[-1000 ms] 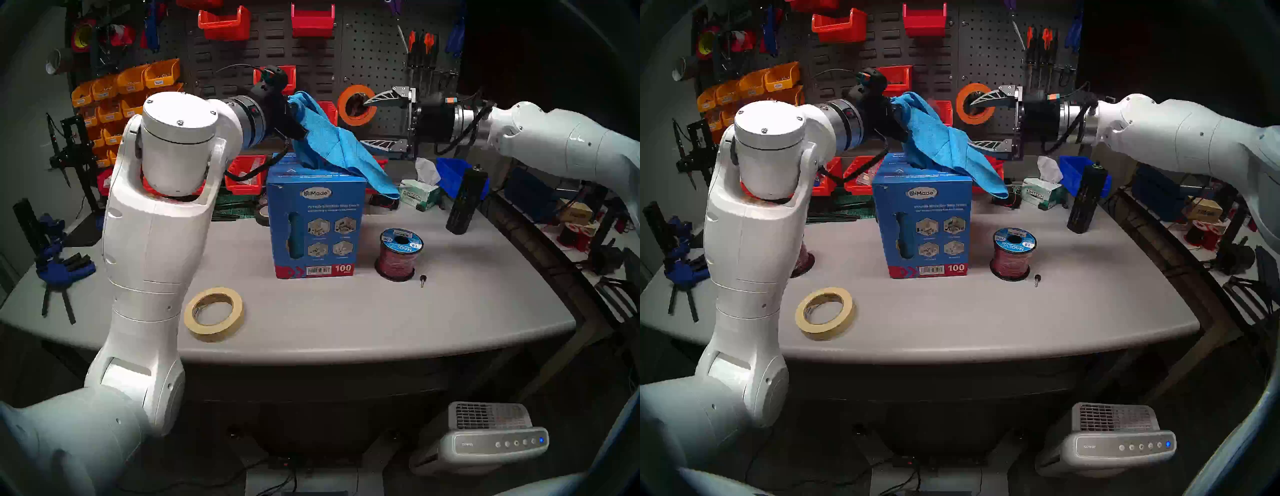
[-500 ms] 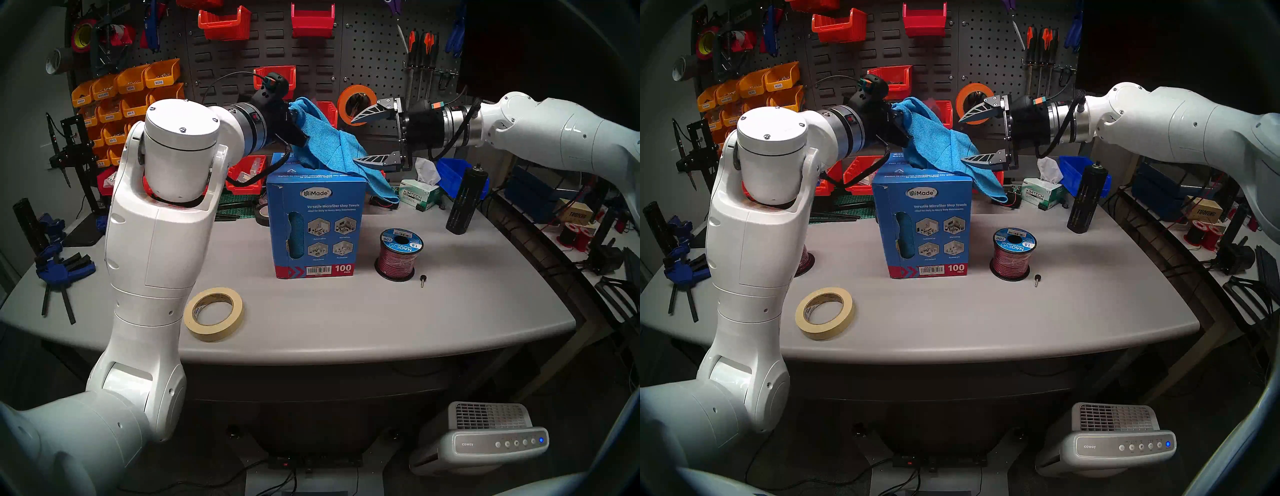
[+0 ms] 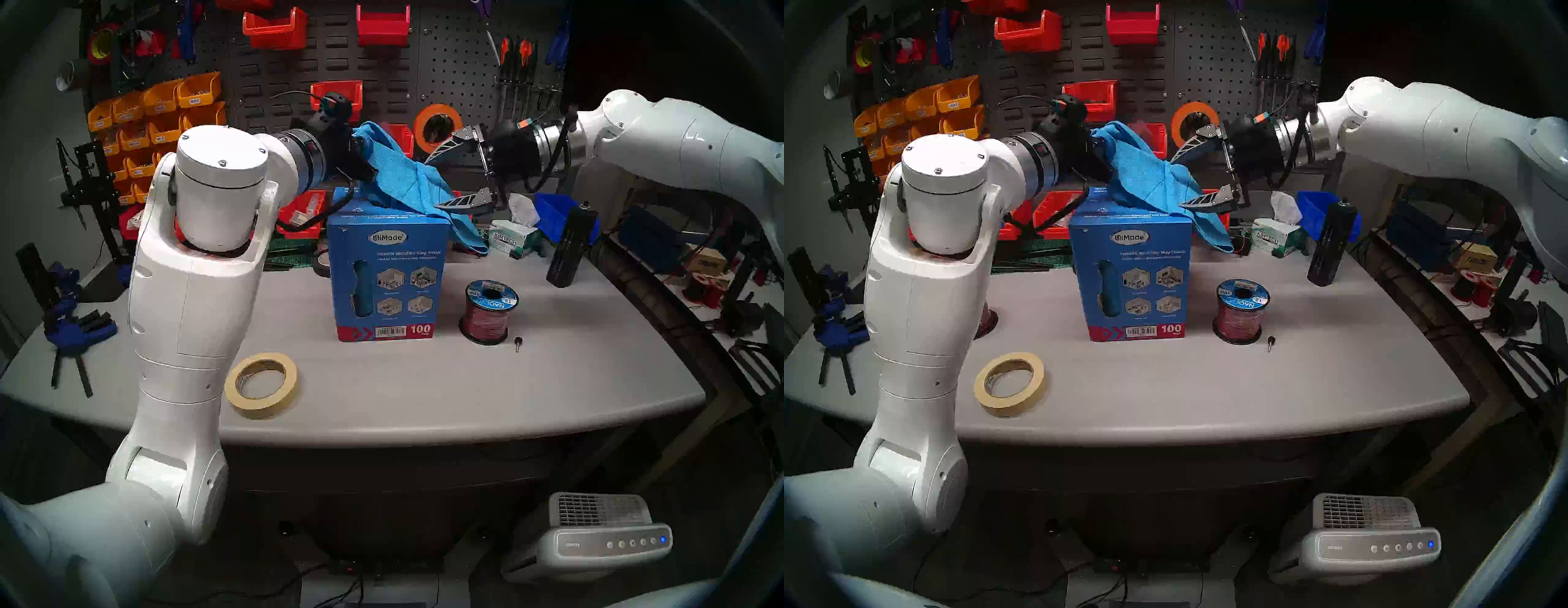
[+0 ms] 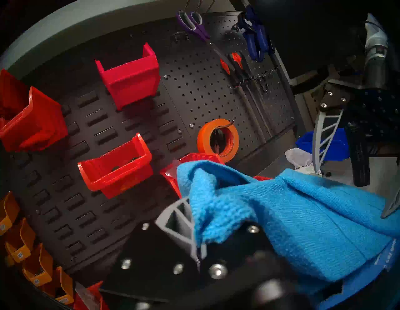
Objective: Take out a shop towel
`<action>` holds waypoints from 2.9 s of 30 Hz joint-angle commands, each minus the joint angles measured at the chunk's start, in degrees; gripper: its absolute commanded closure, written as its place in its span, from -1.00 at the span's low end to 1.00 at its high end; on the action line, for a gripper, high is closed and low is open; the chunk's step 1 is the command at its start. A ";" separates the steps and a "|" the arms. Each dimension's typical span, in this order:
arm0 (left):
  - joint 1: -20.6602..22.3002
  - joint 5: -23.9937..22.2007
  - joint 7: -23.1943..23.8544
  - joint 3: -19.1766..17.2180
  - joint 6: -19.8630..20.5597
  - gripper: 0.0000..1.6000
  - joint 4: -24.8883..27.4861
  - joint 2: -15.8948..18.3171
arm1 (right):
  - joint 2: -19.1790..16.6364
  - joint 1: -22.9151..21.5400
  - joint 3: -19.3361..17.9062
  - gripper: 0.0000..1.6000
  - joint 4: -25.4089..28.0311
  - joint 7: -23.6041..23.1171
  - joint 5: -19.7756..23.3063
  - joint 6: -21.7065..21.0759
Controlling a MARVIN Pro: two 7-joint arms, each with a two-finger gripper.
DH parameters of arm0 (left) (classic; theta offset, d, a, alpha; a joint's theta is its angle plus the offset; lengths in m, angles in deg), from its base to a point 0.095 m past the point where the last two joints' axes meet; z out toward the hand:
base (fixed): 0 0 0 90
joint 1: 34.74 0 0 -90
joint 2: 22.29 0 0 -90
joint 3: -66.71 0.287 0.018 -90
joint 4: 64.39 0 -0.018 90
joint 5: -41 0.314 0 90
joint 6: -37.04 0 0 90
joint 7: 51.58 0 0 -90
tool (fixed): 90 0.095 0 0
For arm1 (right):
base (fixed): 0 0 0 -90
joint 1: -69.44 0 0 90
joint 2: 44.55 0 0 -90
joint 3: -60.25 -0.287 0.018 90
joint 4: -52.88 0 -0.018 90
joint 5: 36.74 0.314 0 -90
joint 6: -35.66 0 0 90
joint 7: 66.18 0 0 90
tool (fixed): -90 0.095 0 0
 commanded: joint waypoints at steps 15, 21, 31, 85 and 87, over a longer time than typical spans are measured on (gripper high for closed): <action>1.03 -0.06 -0.13 -1.15 -0.82 1.00 1.93 0.08 | 4.56 -4.02 -0.99 -0.89 -6.54 -11.75 0.95 -7.27; 0.66 -0.03 -0.15 -1.13 -0.79 1.00 1.91 0.06 | 6.20 -6.85 -1.58 -1.00 -8.71 -13.52 0.85 -9.34; 0.23 -0.12 -0.14 -1.04 -0.90 1.00 2.16 -0.14 | 11.27 -9.08 -1.03 -1.00 -11.50 -16.89 -0.50 -13.71; -3.44 -1.22 -0.03 -4.70 -0.91 1.00 5.51 2.15 | 22.03 -3.49 4.36 -1.00 -25.71 -18.57 -9.21 -19.40; -3.56 -1.32 -0.03 -4.76 -0.92 1.00 5.58 2.24 | 22.04 -3.22 4.37 -0.91 -26.05 -18.57 -9.31 -19.34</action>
